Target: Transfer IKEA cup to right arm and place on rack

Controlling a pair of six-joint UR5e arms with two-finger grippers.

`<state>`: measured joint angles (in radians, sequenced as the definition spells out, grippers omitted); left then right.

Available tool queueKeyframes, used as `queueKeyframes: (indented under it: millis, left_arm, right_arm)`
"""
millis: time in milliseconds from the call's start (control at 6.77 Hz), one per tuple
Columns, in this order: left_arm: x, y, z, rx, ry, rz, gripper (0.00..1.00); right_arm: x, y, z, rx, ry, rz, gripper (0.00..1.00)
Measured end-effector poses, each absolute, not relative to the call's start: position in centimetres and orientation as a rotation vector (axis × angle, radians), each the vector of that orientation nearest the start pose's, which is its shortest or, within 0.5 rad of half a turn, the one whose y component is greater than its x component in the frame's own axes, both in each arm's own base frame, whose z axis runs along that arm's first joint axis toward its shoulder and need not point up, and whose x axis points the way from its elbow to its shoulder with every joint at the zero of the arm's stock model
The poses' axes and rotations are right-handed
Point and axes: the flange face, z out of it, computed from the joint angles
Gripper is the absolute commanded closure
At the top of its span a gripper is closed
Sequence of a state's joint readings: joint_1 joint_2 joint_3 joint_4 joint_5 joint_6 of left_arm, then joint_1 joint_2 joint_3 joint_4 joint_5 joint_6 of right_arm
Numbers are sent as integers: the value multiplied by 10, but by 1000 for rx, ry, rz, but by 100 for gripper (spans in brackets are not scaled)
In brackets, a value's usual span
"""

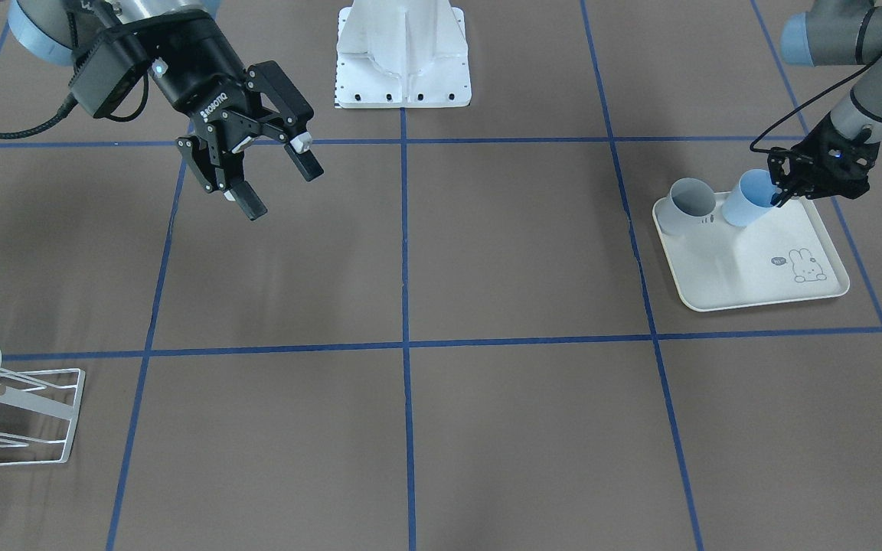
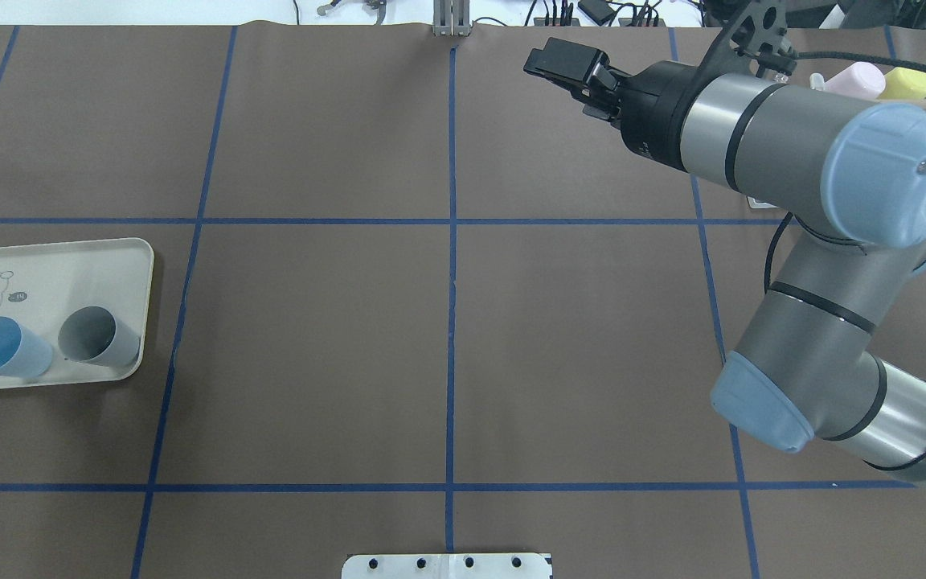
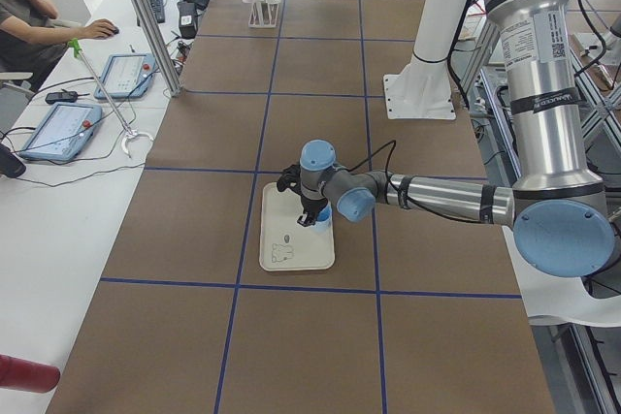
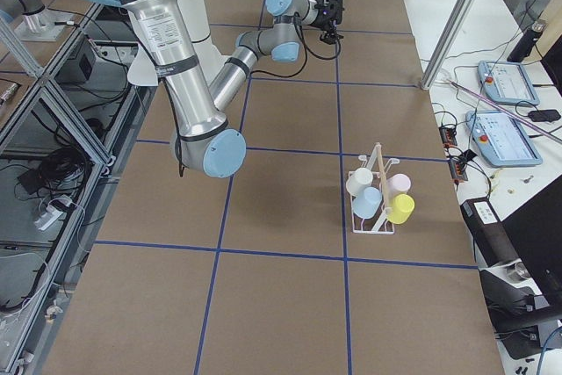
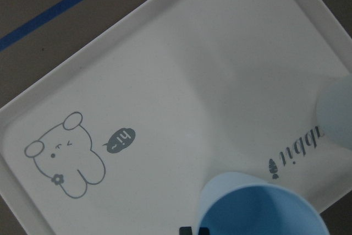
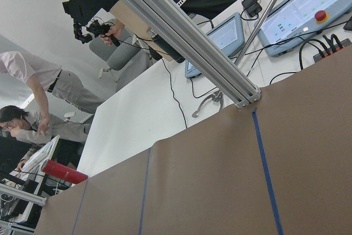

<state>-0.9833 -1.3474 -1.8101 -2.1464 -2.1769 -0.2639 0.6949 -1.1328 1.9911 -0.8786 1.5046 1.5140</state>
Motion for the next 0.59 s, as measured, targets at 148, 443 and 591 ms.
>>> queueKeyframes:
  millis: [148,443,591]
  left_arm:
    - [155,-405,580,298,783,444,100]
    - [101,-431,570,362,767,310,100]
    - [82,-450,556,397,768,234,100]
  right_arm:
    - [-324,-452,153,629,-1448,555,0]
    - [-323,-452,152,622,-1456,564,0]
    - [-323,-451,150,621,-1461,566,0]
